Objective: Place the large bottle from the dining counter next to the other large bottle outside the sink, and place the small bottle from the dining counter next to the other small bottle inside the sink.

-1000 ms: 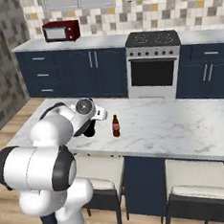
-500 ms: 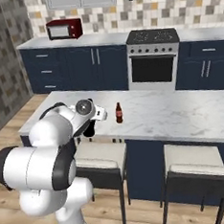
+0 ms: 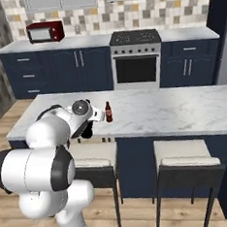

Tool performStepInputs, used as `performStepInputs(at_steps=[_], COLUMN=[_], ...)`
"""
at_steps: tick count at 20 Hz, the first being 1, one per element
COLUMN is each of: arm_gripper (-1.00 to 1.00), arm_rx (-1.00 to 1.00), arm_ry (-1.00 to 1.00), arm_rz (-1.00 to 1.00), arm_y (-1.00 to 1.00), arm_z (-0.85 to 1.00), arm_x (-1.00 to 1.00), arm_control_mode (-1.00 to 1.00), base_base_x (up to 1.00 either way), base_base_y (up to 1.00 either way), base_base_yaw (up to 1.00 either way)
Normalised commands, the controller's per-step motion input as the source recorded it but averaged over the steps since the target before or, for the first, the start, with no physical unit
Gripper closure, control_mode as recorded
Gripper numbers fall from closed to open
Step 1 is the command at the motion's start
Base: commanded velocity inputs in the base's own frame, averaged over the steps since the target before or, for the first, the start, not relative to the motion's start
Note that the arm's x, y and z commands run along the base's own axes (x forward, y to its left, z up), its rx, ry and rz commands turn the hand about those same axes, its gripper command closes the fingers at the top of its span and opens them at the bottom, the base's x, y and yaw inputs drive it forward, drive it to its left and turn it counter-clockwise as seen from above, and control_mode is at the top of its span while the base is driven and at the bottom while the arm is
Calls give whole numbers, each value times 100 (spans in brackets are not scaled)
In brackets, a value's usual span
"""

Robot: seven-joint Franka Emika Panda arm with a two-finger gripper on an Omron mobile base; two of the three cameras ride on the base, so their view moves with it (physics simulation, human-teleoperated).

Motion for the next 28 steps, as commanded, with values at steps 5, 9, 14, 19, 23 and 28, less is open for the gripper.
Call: performStepInputs(at_steps=[5, 9, 14, 19, 23, 28], arm_gripper=[100, 100, 100, 100, 100, 100], arm_rx=[0, 0, 0, 0, 0, 0], arm_ry=[0, 0, 0, 0, 0, 0], arm_rz=[0, 0, 0, 0, 0, 0], arm_y=[0, 0, 0, 0, 0, 0], arm_z=[0, 0, 0, 0, 0, 0], arm_x=[0, 0, 0, 0, 0, 0], arm_control_mode=[100, 100, 100, 100, 100, 100], base_base_x=[0, 0, 0, 0, 0, 9], base_base_y=[-1, -7, -1, 0, 0, 0], base_base_yaw=[-36, -37, -40, -42, -44, -46])
